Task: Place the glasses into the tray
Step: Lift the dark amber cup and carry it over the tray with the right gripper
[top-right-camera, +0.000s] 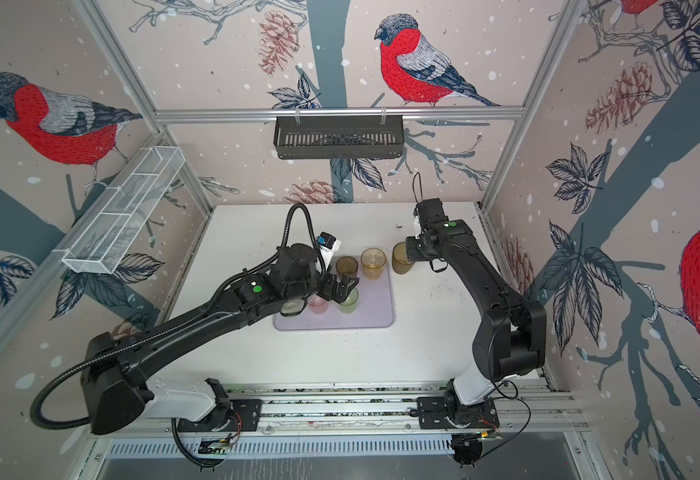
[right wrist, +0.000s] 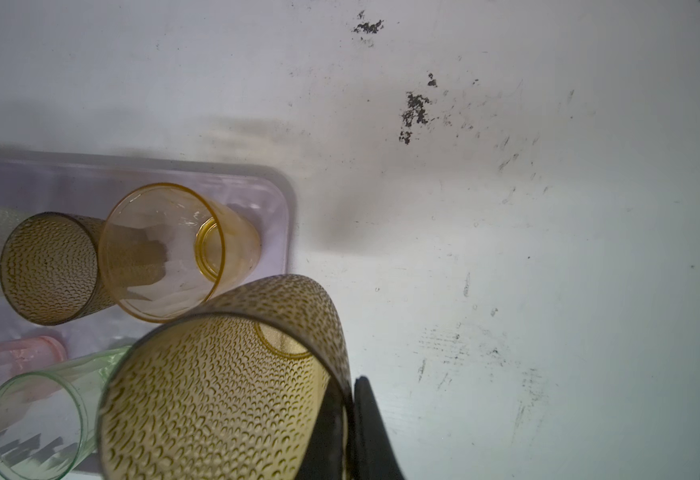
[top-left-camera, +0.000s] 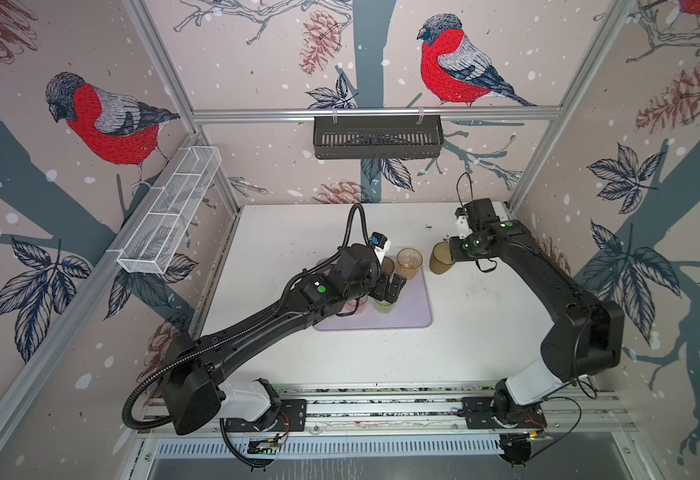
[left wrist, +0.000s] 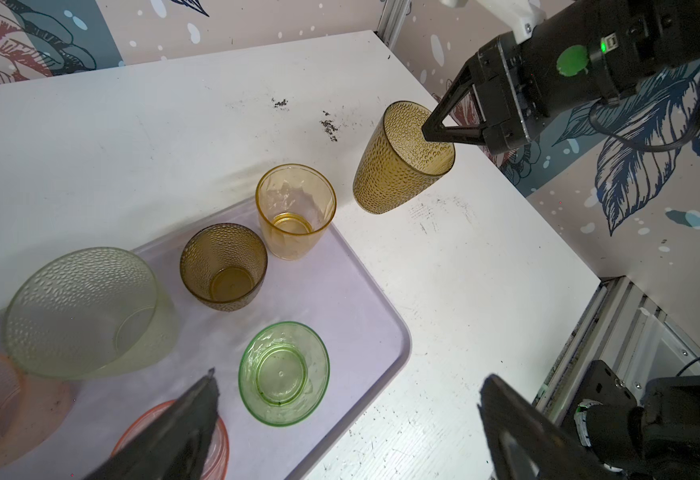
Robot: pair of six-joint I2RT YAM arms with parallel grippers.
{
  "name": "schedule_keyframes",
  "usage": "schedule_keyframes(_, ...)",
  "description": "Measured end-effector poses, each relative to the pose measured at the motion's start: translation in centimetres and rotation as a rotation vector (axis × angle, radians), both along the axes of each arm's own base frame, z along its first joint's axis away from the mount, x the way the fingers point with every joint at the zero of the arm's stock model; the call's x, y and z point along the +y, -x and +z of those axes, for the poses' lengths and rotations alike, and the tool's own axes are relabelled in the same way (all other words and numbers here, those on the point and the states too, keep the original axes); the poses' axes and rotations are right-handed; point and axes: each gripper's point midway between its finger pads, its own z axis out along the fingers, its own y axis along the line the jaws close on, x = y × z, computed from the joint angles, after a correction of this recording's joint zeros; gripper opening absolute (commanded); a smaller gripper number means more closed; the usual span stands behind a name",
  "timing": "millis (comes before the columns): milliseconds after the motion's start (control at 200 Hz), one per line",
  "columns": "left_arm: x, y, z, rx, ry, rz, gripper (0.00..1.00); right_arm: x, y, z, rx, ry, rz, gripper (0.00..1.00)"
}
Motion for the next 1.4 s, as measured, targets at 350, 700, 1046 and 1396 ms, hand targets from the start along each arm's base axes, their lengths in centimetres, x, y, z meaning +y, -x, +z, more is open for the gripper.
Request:
schedule_keyframes(350, 0.7, 0.6, -0.7, 0.016, 0.006, 0.012, 0.98, 2.0, 2.0, -0.9, 0.028, -0.002, 0.037, 0.08)
schedule_keyframes(700, 1.4, 1.0, -0.8, 0.026, 0.021, 0.032, 0.98, 3.6, 4.6, -3.4, 0.096, 0.001, 0.063, 0.08)
schedule_keyframes(1046, 1.8, 1.2, -1.1, 0.03, 0.021, 0.038, 0.98, 5.1, 5.6, -4.9, 0.109, -0.012, 0.086, 0.08)
schedule_keyframes(1396, 1.8, 1.2, -1.3, 0.032, 0.017, 0.04, 0.98, 6.1, 6.3, -5.7, 0.122, -0.018, 0.108, 0.08)
